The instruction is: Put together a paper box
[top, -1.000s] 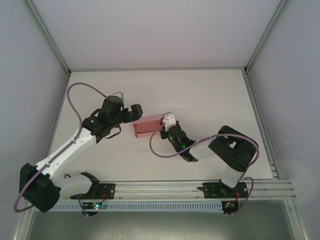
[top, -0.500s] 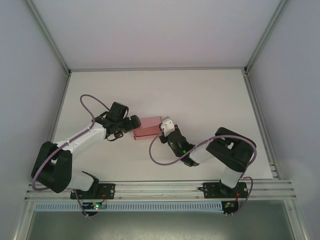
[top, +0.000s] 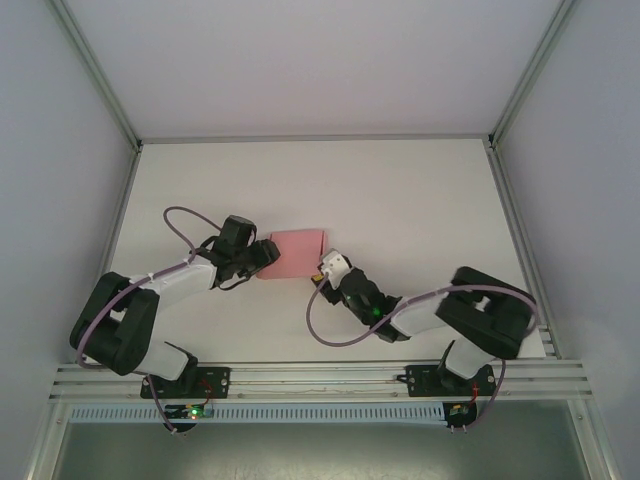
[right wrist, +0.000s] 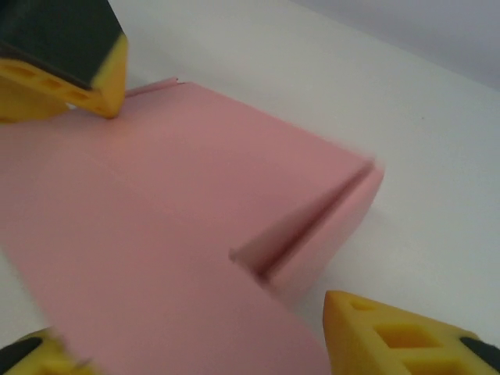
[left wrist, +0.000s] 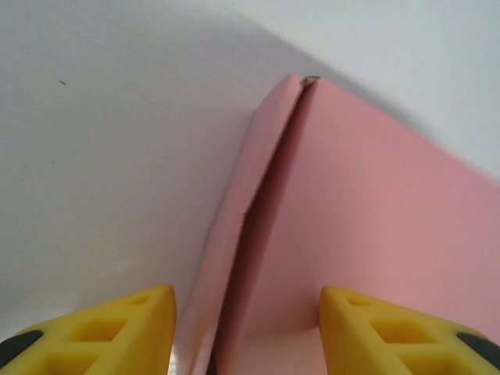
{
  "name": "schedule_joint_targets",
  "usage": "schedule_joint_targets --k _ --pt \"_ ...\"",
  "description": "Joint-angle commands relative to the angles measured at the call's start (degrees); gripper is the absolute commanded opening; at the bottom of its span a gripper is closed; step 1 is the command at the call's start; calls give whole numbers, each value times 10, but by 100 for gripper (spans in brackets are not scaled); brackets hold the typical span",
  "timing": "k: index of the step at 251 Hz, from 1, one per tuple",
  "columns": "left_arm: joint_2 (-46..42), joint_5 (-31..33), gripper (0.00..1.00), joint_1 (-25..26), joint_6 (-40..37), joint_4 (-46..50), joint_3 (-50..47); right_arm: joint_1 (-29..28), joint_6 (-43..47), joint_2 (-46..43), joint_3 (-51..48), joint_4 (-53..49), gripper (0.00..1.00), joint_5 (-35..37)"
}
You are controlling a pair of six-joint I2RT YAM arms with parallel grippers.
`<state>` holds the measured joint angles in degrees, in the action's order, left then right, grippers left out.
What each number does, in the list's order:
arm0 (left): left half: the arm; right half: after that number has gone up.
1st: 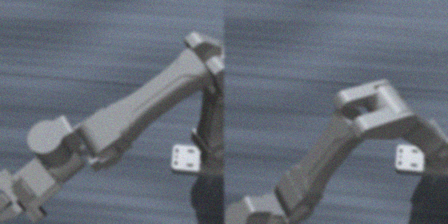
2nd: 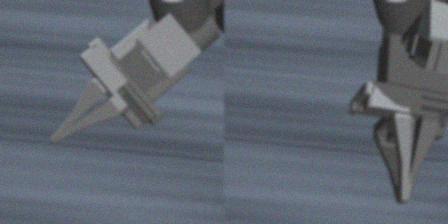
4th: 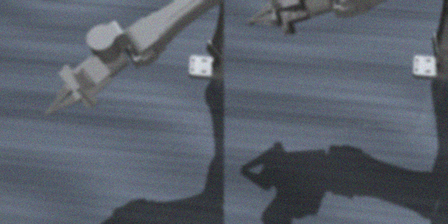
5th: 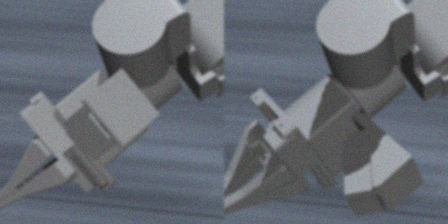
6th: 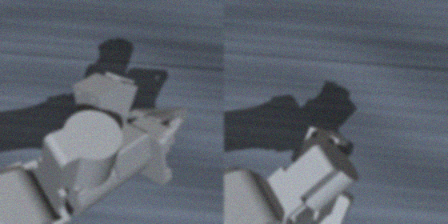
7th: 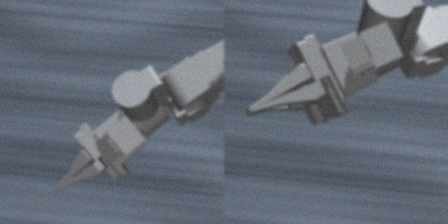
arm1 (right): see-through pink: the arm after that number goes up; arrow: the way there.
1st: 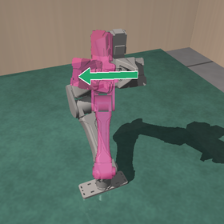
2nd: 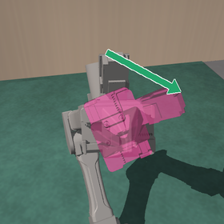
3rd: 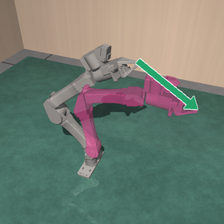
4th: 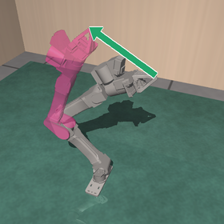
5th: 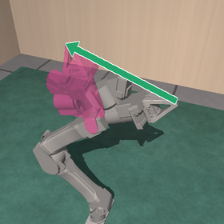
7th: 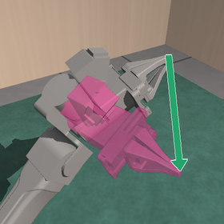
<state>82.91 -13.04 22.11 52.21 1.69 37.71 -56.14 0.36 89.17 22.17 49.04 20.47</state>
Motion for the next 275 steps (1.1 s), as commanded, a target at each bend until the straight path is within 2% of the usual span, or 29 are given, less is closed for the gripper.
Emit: schedule_joint_targets --k 1,21,33,53,71,91,108,129,153,189,208,247,275 --pt "22 22 51 -1 -1 26 -22 -5 4 -66 -2 -120 58 -42" --pt "27 20 51 -1 -9 29 -16 -1 15 -113 -7 -199 61 -55" --pt "30 19 51 -1 -12 30 -12 -5 18 -148 -16 -241 67 -60" --pt "33 18 50 -1 -19 33 -7 -5 -3 -219 -36 -295 85 -41" --pt "36 17 50 -1 -26 36 -3 -4 -21 -295 -56 -312 98 -27" --pt "37 12 50 -1 -30 35 0 5 -50 -375 -76 -314 98 -22" --pt "37 2 50 0 -36 34 3 27 -125 -429 -68 -325 98 -3" --pt "32 -9 51 0 -42 34 5 82 -213 -452 -39 -341 98 -62" --pt "21 -7 53 3 -54 43 7 123 -265 -415 1 -345 98 -129" --pt "5 13 59 3 -74 74 23 139 -265 -279 98 -399 98 -145" --pt "-7 28 69 3 -85 98 38 154 -268 -202 151 -424 98 -153" --pt "-27 41 83 0 -106 125 70 187 -268 -85 217 -431 98 -222" --pt "-17 46 85 -10 -115 119 82 195 -267 -31 243 -421 98 -243"
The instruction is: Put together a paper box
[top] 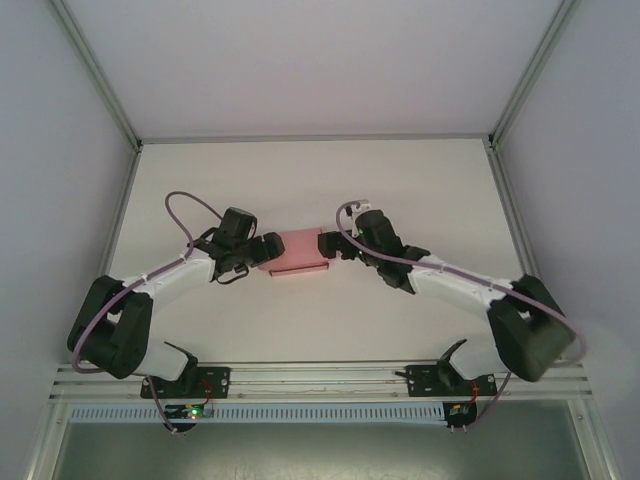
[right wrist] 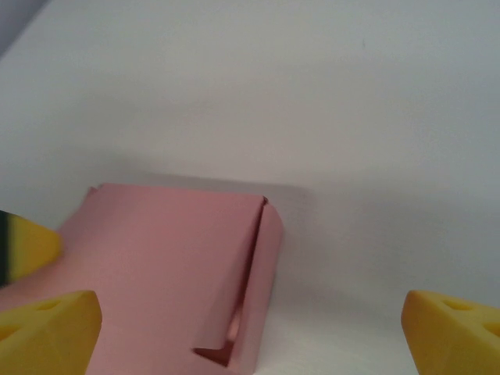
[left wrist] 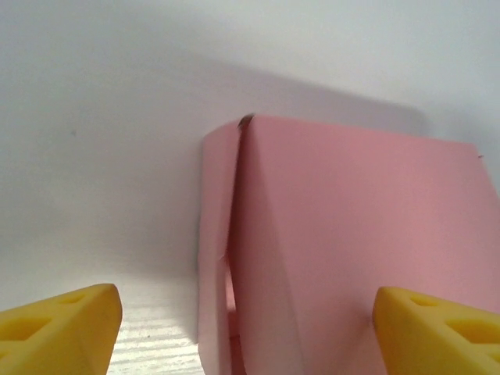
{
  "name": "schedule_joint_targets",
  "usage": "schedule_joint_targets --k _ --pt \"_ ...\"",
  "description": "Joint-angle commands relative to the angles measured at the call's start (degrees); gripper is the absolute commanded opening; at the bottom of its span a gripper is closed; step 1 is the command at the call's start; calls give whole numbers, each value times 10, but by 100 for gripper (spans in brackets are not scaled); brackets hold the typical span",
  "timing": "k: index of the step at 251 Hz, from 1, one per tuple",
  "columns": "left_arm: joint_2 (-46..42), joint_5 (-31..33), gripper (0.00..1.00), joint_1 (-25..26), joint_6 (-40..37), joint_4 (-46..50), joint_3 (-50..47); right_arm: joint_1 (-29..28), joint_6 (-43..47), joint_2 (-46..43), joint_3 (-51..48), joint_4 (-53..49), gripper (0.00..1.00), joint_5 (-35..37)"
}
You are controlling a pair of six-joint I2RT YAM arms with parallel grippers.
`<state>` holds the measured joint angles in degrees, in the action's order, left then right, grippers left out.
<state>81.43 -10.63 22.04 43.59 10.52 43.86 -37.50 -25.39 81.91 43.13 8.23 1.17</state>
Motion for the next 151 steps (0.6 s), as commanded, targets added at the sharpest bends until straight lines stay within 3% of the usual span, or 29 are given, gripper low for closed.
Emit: schedule_joint_targets --k 1,25,55,107,151 --pt "-2 22 85 -10 -29 30 21 8 -10 44 34 -13 98 -50" --pt "25 -9 82 -14 -31 4 23 9 -3 80 53 -10 98 -74" --pt "54 -63 70 -14 -37 -26 17 9 -6 119 68 -10 95 -97" --pt "80 -32 56 -15 -48 -30 -4 12 -11 138 68 -19 94 -113" --pt "121 -74 36 -20 -47 -75 -10 25 -32 146 54 -7 94 -131"
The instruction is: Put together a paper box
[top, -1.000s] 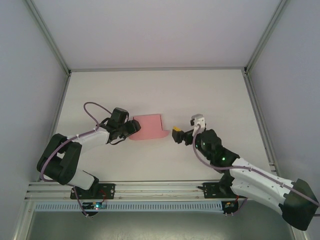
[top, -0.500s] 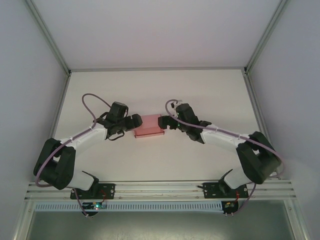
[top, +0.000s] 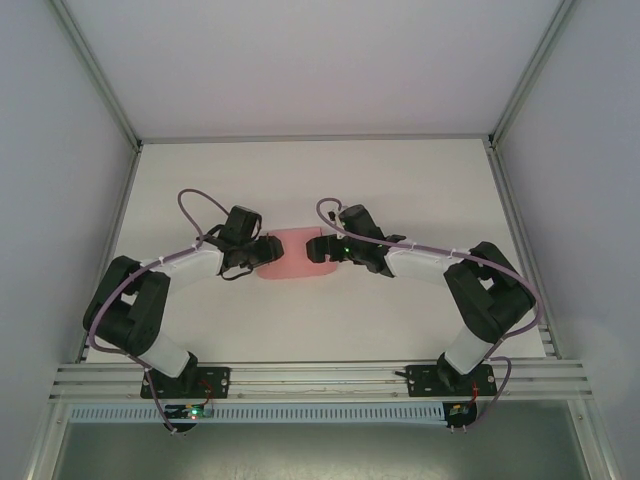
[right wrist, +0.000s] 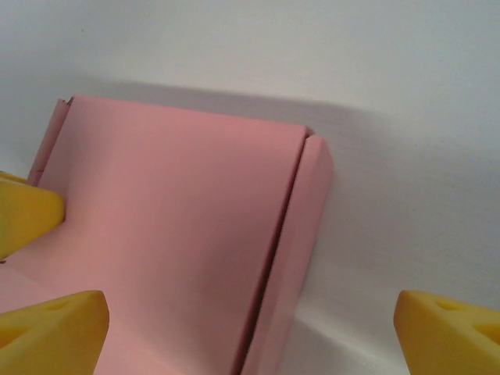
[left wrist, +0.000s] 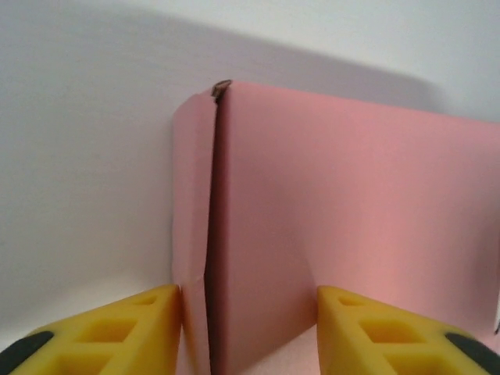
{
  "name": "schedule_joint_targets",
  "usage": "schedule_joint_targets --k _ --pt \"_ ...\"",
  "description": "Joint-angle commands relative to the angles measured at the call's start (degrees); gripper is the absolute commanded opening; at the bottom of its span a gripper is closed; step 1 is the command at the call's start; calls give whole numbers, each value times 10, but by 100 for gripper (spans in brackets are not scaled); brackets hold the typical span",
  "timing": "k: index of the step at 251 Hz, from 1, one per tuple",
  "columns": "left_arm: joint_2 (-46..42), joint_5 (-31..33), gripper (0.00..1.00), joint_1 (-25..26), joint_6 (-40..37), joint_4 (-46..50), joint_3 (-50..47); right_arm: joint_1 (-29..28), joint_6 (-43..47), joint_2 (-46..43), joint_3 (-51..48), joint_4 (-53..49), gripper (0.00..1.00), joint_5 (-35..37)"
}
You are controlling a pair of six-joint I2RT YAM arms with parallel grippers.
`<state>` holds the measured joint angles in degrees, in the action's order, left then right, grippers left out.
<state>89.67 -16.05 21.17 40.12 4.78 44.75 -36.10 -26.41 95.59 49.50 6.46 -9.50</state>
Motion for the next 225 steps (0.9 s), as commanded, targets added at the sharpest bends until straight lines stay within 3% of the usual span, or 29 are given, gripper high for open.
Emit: schedule_joint_targets --k 1,22,97,129,197,225 --pt "39 -21 36 -12 -13 -19 -19 12 -22 9 -10 11 94 -25" --pt "44 -62 26 -20 -7 -55 -33 21 -31 7 -18 23 94 -46" --pt "13 -126 15 -47 22 -155 -101 67 -70 -19 -54 13 95 -113" --pt "16 -166 5 -64 54 -226 -135 68 -90 -19 -51 27 94 -148" --pt "43 -231 0 -95 109 -358 -177 69 -123 -1 -33 47 94 -212" --pt "32 -225 0 -97 102 -349 -180 68 -130 15 -18 48 94 -224"
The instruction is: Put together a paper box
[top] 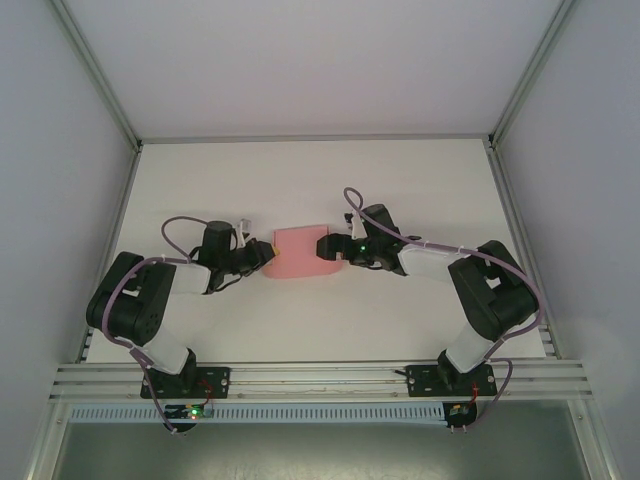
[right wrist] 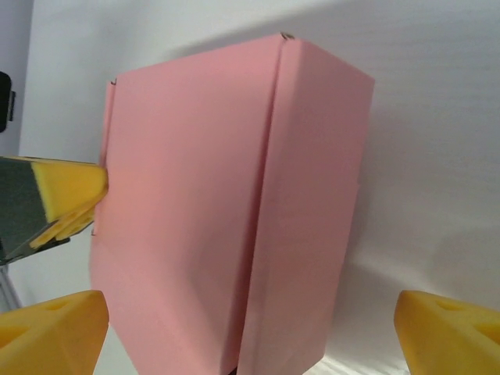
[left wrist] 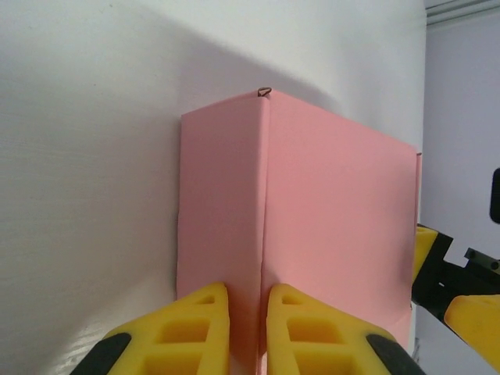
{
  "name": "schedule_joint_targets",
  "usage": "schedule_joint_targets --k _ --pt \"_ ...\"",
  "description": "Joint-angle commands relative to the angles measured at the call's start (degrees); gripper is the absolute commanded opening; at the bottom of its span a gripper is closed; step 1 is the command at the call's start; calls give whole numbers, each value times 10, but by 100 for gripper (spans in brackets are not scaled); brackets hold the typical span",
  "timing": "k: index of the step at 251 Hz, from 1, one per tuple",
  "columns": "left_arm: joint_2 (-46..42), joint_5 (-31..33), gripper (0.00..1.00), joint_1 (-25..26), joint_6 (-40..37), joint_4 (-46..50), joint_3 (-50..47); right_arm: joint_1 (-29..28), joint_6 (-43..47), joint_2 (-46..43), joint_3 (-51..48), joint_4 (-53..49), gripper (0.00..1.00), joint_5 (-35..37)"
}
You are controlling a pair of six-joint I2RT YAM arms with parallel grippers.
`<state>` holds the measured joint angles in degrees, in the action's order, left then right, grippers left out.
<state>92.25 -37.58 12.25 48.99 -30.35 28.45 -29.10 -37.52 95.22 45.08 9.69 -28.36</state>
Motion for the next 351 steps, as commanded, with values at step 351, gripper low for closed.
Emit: schedule_joint_targets --k 351 --pt "6 -1 0 -23 12 -4 -38 -6 -76 78 44 90 89 -67"
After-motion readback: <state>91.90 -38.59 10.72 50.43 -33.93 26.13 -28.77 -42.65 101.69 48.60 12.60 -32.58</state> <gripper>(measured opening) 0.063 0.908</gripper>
